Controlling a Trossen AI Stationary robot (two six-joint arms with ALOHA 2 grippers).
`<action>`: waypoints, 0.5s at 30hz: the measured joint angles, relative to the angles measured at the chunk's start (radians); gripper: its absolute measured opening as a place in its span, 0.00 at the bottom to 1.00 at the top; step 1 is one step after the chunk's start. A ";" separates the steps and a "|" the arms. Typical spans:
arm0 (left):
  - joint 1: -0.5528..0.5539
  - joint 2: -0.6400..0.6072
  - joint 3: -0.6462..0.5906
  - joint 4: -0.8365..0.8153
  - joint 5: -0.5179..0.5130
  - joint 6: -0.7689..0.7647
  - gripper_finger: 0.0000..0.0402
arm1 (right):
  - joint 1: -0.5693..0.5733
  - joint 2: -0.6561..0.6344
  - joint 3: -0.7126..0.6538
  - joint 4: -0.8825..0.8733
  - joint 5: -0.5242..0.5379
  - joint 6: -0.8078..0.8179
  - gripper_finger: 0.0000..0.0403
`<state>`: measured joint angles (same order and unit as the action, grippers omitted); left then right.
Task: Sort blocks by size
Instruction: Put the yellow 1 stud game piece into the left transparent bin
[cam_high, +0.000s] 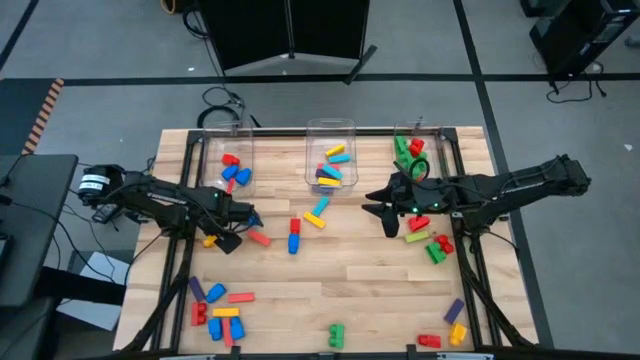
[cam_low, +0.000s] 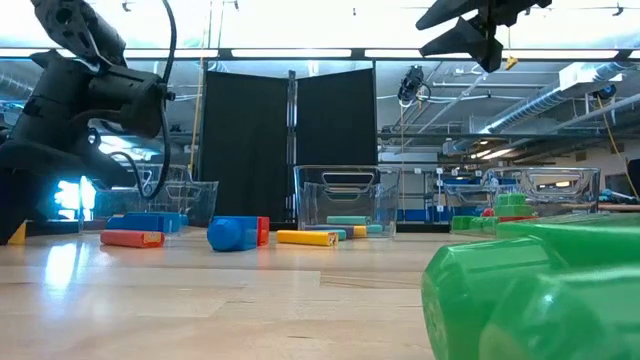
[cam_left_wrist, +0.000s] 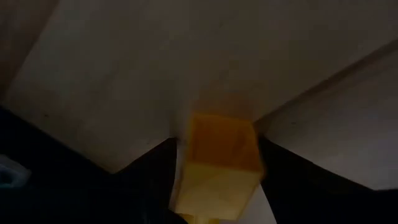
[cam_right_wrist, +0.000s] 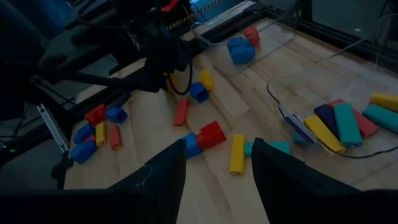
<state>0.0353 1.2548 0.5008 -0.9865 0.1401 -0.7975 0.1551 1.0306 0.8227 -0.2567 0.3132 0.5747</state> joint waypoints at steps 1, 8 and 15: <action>0.000 0.000 -0.004 0.001 0.003 -0.001 0.56 | 0.000 0.000 0.000 0.002 0.000 -0.001 0.47; -0.002 0.002 0.016 0.005 0.000 0.035 0.43 | 0.000 -0.001 0.000 0.001 0.000 -0.023 0.47; -0.003 0.002 0.056 -0.005 0.033 0.034 0.33 | -0.006 -0.001 0.000 0.001 0.001 -0.053 0.47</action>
<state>0.0324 1.2572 0.5570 -0.9911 0.1729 -0.7635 0.1493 1.0298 0.8227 -0.2560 0.3138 0.5216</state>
